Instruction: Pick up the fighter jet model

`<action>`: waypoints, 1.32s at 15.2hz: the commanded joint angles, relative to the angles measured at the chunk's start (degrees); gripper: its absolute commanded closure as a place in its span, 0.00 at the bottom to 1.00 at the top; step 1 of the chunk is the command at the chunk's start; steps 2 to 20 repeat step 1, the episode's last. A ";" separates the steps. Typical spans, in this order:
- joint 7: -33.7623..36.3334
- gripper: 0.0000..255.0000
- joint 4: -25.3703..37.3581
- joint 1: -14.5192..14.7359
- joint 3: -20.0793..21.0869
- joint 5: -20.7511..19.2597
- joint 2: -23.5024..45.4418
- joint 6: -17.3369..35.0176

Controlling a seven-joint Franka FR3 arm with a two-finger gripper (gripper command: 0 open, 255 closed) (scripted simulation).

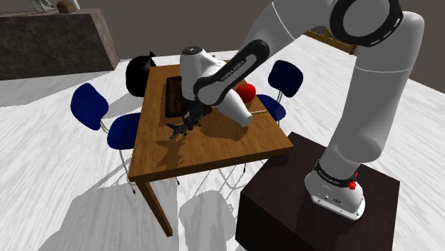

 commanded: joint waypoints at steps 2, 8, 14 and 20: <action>-0.16 1.00 0.10 -0.04 0.07 0.22 -0.36 -0.44; -0.16 1.00 0.10 -0.04 0.07 0.22 -0.36 -0.44; -0.16 1.00 0.10 -0.04 0.07 0.22 -0.36 -0.44; -0.16 1.00 0.10 -0.04 0.07 0.22 -0.36 -0.44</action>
